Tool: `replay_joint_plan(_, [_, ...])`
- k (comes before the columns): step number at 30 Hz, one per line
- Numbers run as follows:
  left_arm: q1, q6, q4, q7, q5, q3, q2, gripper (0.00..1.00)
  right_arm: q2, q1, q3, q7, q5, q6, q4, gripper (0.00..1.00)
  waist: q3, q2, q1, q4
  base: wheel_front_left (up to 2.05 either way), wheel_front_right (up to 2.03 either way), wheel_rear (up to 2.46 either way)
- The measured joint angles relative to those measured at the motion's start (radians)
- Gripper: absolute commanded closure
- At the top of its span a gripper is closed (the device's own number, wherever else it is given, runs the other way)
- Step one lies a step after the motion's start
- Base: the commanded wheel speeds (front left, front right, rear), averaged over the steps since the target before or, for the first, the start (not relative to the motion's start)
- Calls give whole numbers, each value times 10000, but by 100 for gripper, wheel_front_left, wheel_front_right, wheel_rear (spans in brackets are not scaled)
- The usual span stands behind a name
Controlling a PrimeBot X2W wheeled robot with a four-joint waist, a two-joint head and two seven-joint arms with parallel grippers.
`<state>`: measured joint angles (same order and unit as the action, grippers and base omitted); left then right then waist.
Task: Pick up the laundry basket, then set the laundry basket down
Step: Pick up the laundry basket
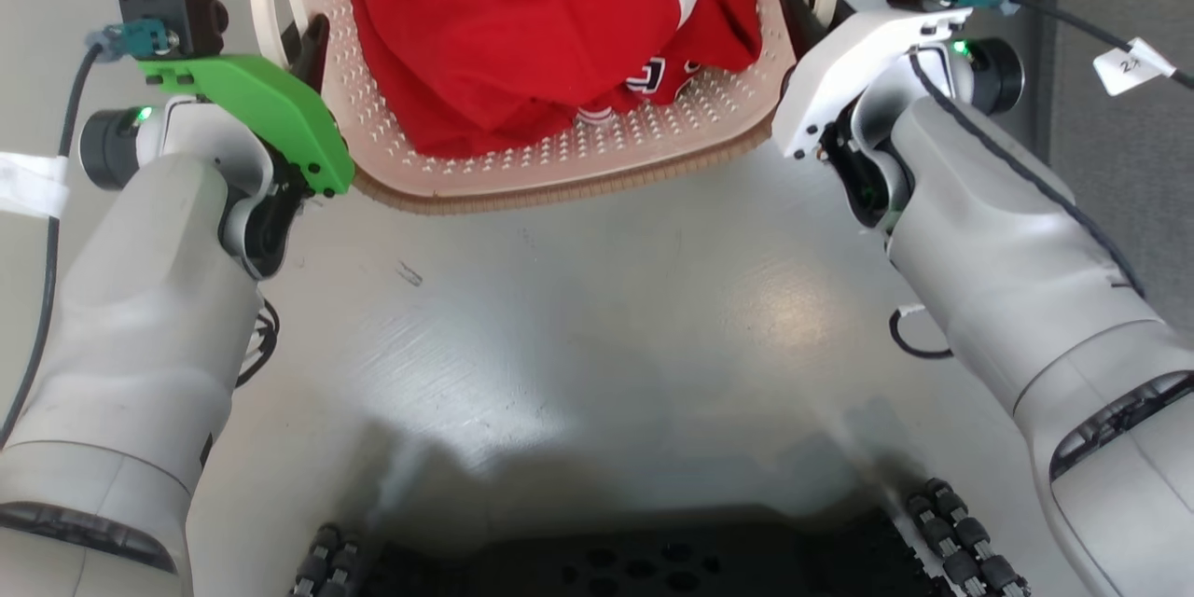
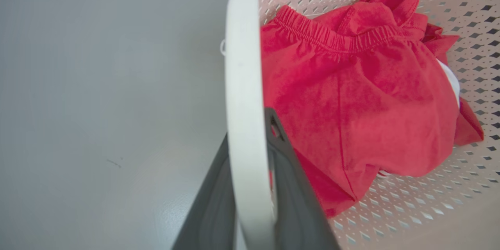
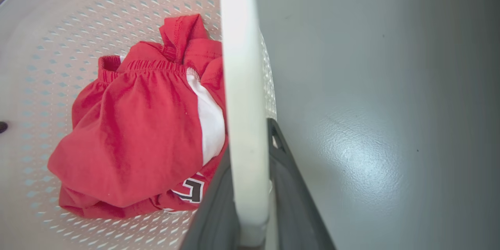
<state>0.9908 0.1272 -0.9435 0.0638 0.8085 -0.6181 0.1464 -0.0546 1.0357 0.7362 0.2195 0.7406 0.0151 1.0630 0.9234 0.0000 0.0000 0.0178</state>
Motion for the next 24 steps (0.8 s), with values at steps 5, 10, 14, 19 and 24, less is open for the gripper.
replay_joint_plan(5, [-218, 2, -253, 2, 69, -182, 4, 100, 69, -329, 146, 2, 222, 10, 0, 100, -382, 0, 0, -62, 0, 0, 0])
replay_joint_plan(10, [-487, 6, -408, -8, 196, -359, -4, 100, 88, -739, 268, 13, 591, 25, 0, 100, -835, 0, 0, -120, 0, 0, 0])
replay_joint_plan(14, [-701, 8, -512, -12, 359, -466, -10, 100, 98, -968, 401, 13, 736, 67, 12, 100, -1259, 0, 0, -164, 0, 0, 0])
replay_joint_plan(19, [-942, 21, -623, -94, 483, -614, -29, 100, 109, -1245, 546, -8, 1001, 102, 46, 100, -1723, 0, 0, -203, 0, 0, 0])
replay_joint_plan(24, [-1320, 46, -853, -244, 573, -738, -58, 100, 163, -1666, 752, -194, 1315, 111, 75, 100, -2347, 0, -1, -255, 0, 0, 0])
